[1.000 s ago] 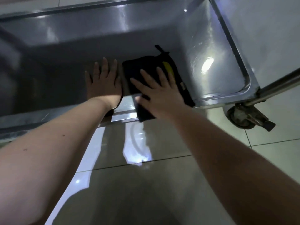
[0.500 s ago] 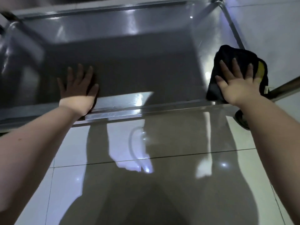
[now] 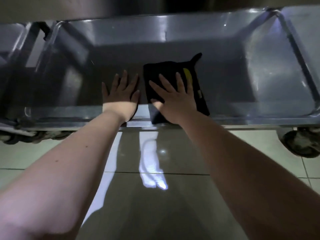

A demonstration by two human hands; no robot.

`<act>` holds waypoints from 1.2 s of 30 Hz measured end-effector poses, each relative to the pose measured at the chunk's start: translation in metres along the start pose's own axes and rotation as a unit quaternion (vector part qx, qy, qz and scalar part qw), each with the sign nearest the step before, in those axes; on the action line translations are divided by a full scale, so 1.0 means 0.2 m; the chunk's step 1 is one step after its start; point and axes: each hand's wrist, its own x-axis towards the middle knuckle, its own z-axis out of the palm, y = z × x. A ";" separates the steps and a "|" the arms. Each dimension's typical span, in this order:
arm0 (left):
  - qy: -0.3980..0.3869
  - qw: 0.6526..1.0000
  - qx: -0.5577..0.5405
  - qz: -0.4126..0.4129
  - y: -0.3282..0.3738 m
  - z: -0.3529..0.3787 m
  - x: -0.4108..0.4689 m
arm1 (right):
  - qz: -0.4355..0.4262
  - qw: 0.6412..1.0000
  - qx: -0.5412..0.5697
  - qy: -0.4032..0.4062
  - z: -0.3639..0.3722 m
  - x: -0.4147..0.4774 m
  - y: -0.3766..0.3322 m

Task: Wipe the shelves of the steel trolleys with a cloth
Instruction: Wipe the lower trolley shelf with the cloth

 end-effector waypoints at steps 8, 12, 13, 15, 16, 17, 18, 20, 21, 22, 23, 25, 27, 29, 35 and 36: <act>0.016 1.000 -0.015 0.000 0.00 0.03 0.01 | 0.283 0.958 0.030 0.023 -0.09 -0.16 0.99; 0.019 1.000 -0.009 0.001 0.00 0.03 0.01 | 0.358 0.932 0.051 0.025 -0.09 -0.08 0.86; 0.021 1.000 -0.008 0.003 0.01 0.03 0.01 | 0.341 0.938 0.049 0.036 -0.09 -0.02 0.75; 0.028 1.000 -0.007 0.008 0.01 0.03 0.00 | 0.234 0.971 0.021 0.038 -0.07 0.10 0.43; 0.030 0.999 -0.009 0.009 0.00 0.03 0.00 | 0.158 0.987 0.000 0.039 -0.05 0.14 0.24; 0.031 0.999 -0.014 0.009 0.00 0.03 0.01 | 0.082 0.996 -0.012 0.039 -0.02 0.16 0.06; 0.032 0.999 -0.022 0.001 -0.01 0.02 0.01 | 0.018 0.999 -0.009 0.030 0.00 0.16 -0.11; 0.033 0.998 -0.041 -0.022 -0.02 0.01 0.01 | -0.036 0.999 0.021 0.009 0.02 0.16 -0.28; 0.032 0.998 -0.040 -0.027 -0.03 0.00 0.00 | -0.040 0.999 0.033 0.008 0.01 0.17 -0.27; 0.031 0.999 -0.033 -0.026 -0.02 0.00 0.00 | -0.041 0.999 0.031 0.018 0.01 0.17 -0.23; 0.033 0.999 -0.024 -0.022 -0.01 0.00 0.00 | -0.037 0.999 0.016 0.035 0.00 0.17 -0.15; 0.038 0.999 -0.013 -0.020 0.00 0.01 0.00 | 0.009 0.998 -0.007 0.067 -0.02 0.17 0.09; 0.038 0.999 -0.008 -0.024 0.00 0.02 0.01 | 0.091 0.993 -0.002 0.079 -0.05 0.13 0.43; 0.035 0.999 -0.003 -0.027 0.00 0.03 0.01 | 0.175 0.981 0.014 0.078 -0.07 0.04 0.80; 0.018 1.000 0.002 -0.019 0.00 0.03 0.01 | 0.360 0.931 0.044 0.033 -0.09 -0.14 0.99; 0.015 1.000 0.000 -0.017 -0.01 0.03 0.01 | 0.348 0.936 0.040 0.039 -0.09 -0.10 0.89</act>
